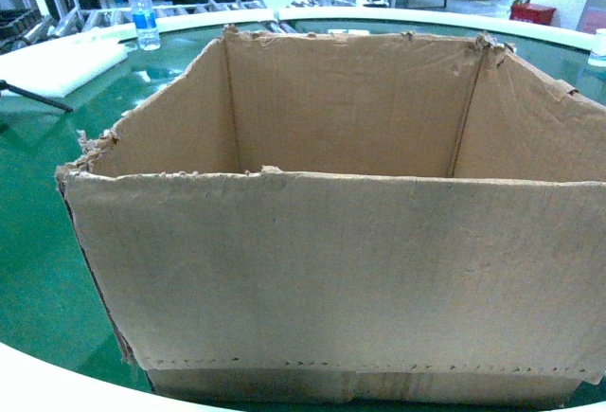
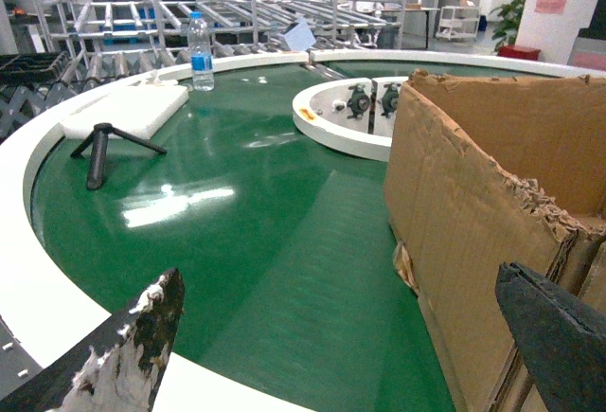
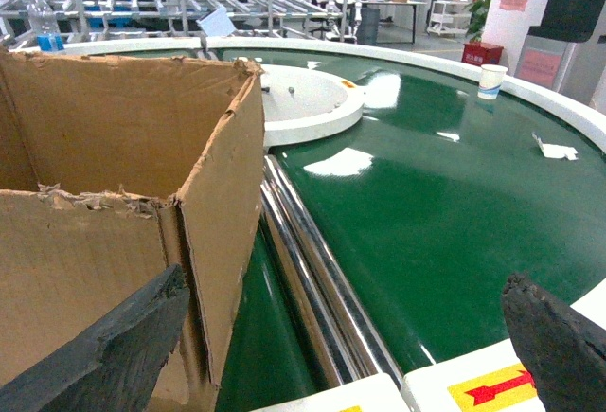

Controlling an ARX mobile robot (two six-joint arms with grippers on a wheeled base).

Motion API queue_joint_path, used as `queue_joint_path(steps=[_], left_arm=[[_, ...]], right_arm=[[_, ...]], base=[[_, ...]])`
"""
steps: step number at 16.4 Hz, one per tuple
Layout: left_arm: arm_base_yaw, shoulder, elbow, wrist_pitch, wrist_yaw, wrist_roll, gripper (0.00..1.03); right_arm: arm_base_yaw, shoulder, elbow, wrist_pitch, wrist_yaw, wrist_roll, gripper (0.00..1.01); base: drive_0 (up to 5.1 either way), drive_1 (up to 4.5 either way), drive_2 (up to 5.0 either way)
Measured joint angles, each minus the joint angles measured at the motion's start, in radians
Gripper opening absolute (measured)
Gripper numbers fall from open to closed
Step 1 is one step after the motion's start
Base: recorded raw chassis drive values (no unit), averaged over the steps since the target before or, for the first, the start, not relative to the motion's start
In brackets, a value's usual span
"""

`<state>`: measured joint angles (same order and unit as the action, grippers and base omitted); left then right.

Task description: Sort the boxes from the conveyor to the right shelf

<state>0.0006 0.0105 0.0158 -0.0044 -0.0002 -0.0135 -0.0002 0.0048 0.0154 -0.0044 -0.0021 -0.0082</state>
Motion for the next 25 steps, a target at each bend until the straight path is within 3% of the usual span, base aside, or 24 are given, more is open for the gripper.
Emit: queue_joint_path(steps=[5,7,8,10,11,13,22,23,24,25], left_arm=[[-0.016,0.007,0.0,0.01,-0.018,0.001,0.98],[-0.234,0.254,0.045,0.209,-0.171,0.01,0.98],[-0.266,0.391,0.097,0.306,-0.187,0.01,0.98],[-0.27,0.658,0.237,0.472,-0.215,0.014,0.98],[-0.279,0.77,0.308,0.497,-0.203,0.014,0.98],[-0.305,0.935,0.434,0.416,-0.221,0.022,0.98],[-0.305,0.923,0.433,0.414,-0.228,0.022,0.98],[-0.319,0.933,0.426,0.455,-0.241,0.031,0.98],[-0.347,0.978,0.423,0.519,-0.28,0.051,0.98],[-0.364,1.046,0.439,0.537,-0.286,0.058,0.98]], right_arm=[[-0.007,0.003,0.0,0.005,-0.014,0.001,0.98],[-0.126,0.191,0.042,0.113,-0.177,0.023,0.98],[-0.123,0.3,0.086,0.197,-0.214,0.023,0.98],[-0.093,0.536,0.205,0.339,-0.234,0.013,0.98],[-0.069,0.638,0.275,0.338,-0.237,0.004,0.98],[-0.045,0.797,0.428,0.289,-0.28,-0.011,0.98],[-0.046,0.792,0.437,0.286,-0.28,-0.011,0.98],[-0.047,0.793,0.434,0.267,-0.283,-0.011,0.98],[-0.043,0.832,0.448,0.211,-0.329,0.005,0.98],[-0.008,0.9,0.491,0.144,-0.37,0.01,0.98]], base=[[0.0,0.0,0.0],[0.0,0.0,0.0],[0.0,0.0,0.0],[0.0,0.0,0.0],[0.0,0.0,0.0],[0.0,0.0,0.0],[0.0,0.0,0.0],[0.0,0.0,0.0],[0.0,0.0,0.0],[0.0,0.0,0.0]])
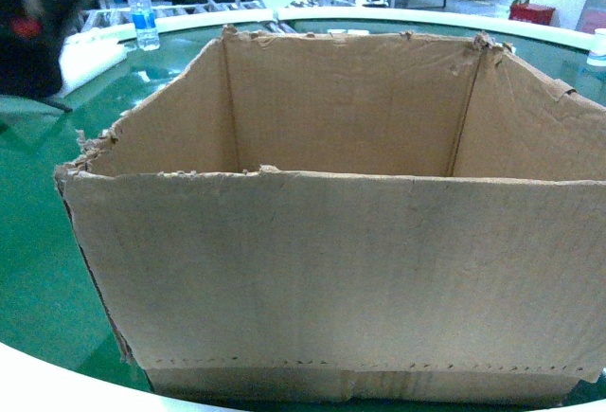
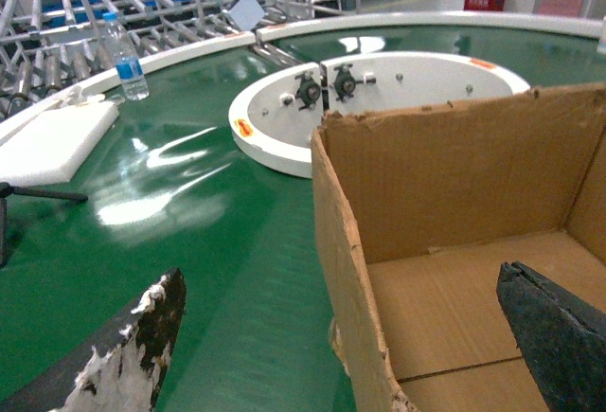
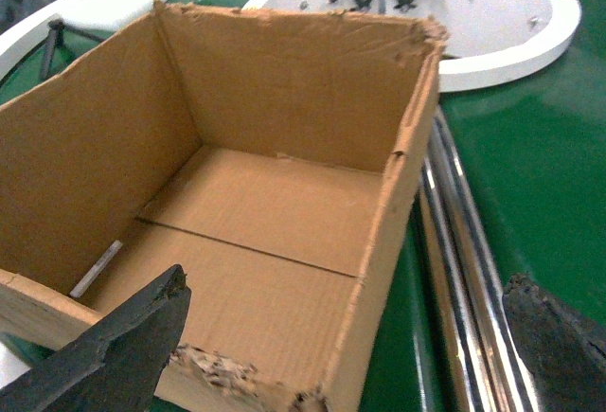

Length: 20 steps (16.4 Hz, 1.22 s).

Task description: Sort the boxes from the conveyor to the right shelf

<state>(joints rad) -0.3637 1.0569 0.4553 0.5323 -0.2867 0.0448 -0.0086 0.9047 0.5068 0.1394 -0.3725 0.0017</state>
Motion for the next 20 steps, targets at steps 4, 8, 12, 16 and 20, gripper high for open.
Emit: queue_joint_path(steps=[4,8,12,16,20], left_arm=[[-0.026,0.181,0.114,0.037,-0.006,0.034,0.98],[-0.02,0.216,0.117,0.014,-0.005,0.023,0.98],[-0.008,0.222,0.162,-0.082,0.0,-0.062,0.98],[0.027,0.221,0.221,-0.314,-0.018,-0.253,0.98],[0.008,0.257,0.274,-0.456,-0.024,-0.383,0.98]], right_arm=[[0.037,0.224,0.153,-0.037,0.042,-0.023,0.98],[0.02,0.406,0.204,-0.059,0.099,-0.053,0.98],[0.008,0.435,0.256,-0.168,0.098,-0.128,0.98],[0.008,0.435,0.257,-0.144,0.116,-0.161,0.98],[0.008,0.435,0.257,-0.144,0.116,-0.161,0.98]], base=[[0.0,0.0,0.0],[0.0,0.0,0.0],[0.0,0.0,0.0],[0.0,0.0,0.0],[0.0,0.0,0.0]])
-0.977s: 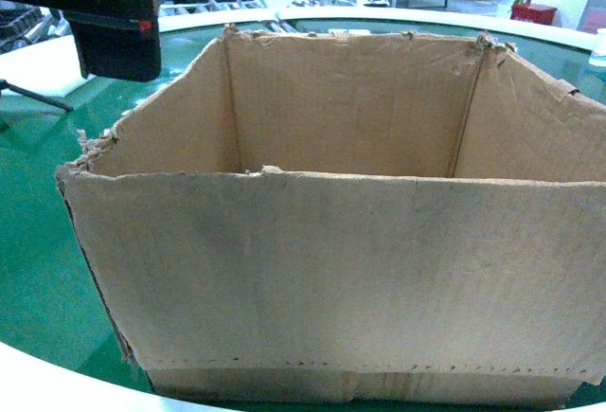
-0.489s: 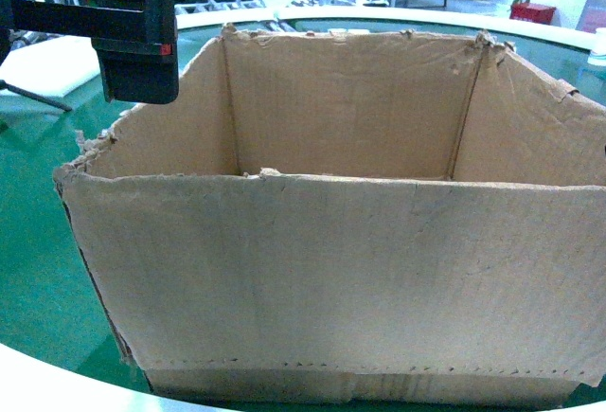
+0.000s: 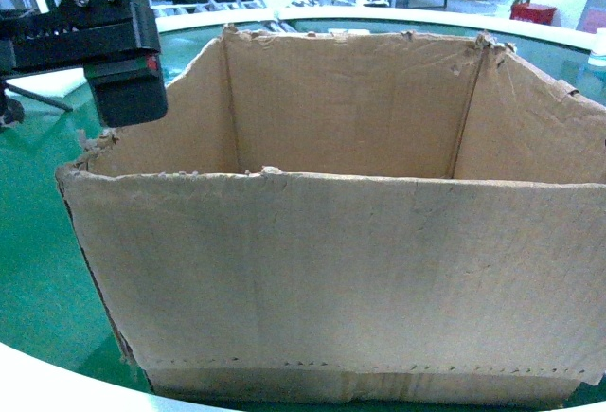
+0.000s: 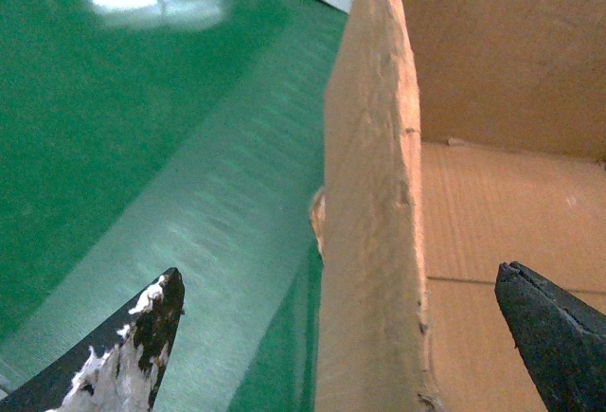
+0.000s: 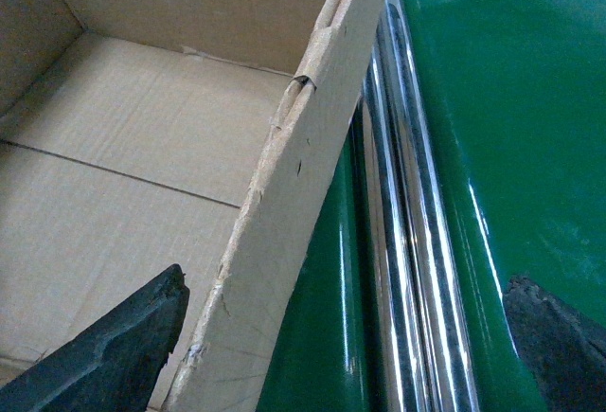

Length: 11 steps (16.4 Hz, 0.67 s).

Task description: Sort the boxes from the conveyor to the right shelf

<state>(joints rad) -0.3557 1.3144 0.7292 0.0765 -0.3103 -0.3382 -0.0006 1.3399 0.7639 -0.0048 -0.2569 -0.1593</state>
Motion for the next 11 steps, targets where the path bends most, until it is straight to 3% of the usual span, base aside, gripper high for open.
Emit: queue_joint_path(steps=[4,11], left_arm=[[-0.024,0.033,0.055,-0.061,-0.01,-0.032,0.98],[-0.081,0.074,0.055,-0.144,-0.046,-0.13,0.98]], right_arm=[[0.0,0.0,0.0,0.0,0.0,0.0,0.98],[0.0,0.0,0.0,0.0,0.0,0.0,0.98]], base=[[0.0,0.0,0.0],[0.0,0.0,0.0]])
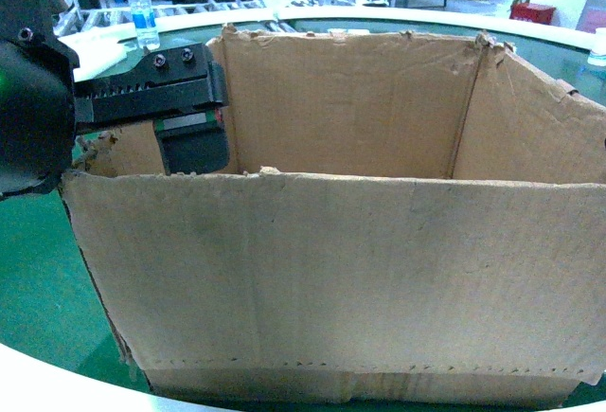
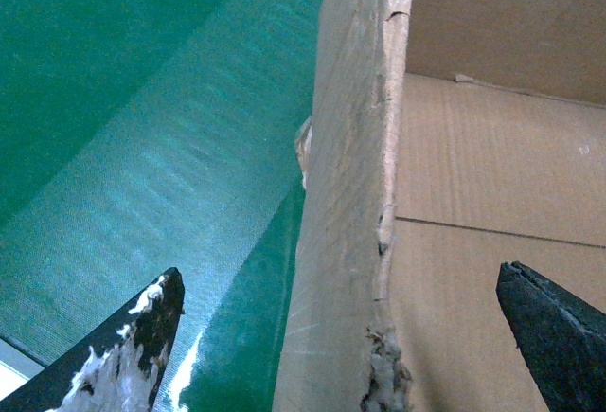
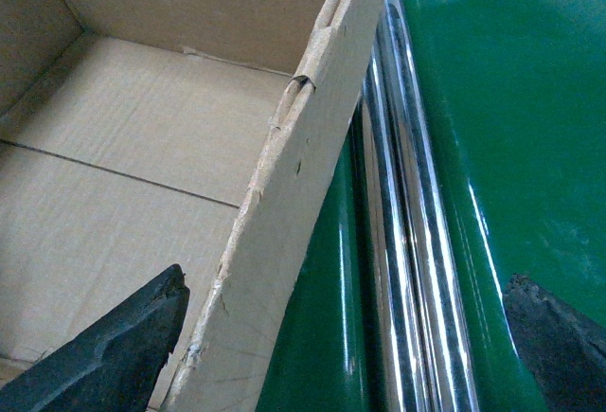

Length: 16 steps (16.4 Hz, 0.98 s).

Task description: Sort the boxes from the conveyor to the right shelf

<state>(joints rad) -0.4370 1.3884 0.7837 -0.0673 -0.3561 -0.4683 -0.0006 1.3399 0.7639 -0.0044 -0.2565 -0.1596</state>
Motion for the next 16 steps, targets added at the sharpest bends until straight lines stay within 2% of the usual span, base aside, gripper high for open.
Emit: queue_joint_path(steps=[2,5,7,10,11,16], left_arm=[[0.009,0.005,0.0,-0.004,-0.003,-0.021,0.98],[0.005,0.019,0.002,-0.004,-0.01,-0.023,0.98],[0.004,0.024,0.006,-0.003,0.009,-0.023,0.98],[0.004,0.025,0.006,-0.003,0.009,-0.023,0.98],[0.004,0.025,0.006,-0.003,0.009,-0.023,0.98],[0.004,0.025,0.006,-0.003,0.01,-0.023,0.98]], right_arm=[[0.0,0.0,0.0,0.0,0.0,0.0,0.98],[0.0,0.0,0.004,-0.015,0.008,0.0,0.98],[0.002,0.0,0.024,-0.071,0.009,-0.005,0.98],[0.014,0.002,0.062,-0.16,-0.017,-0.047,0.98],[0.014,0.011,0.068,-0.152,-0.024,-0.056,0.98],[0.022,0.048,0.093,-0.157,-0.011,-0.061,0.98]], base=[[0.0,0.0,0.0],[0.0,0.0,0.0],[0.0,0.0,0.0],[0.0,0.0,0.0],[0.0,0.0,0.0],[0.0,0.0,0.0]])
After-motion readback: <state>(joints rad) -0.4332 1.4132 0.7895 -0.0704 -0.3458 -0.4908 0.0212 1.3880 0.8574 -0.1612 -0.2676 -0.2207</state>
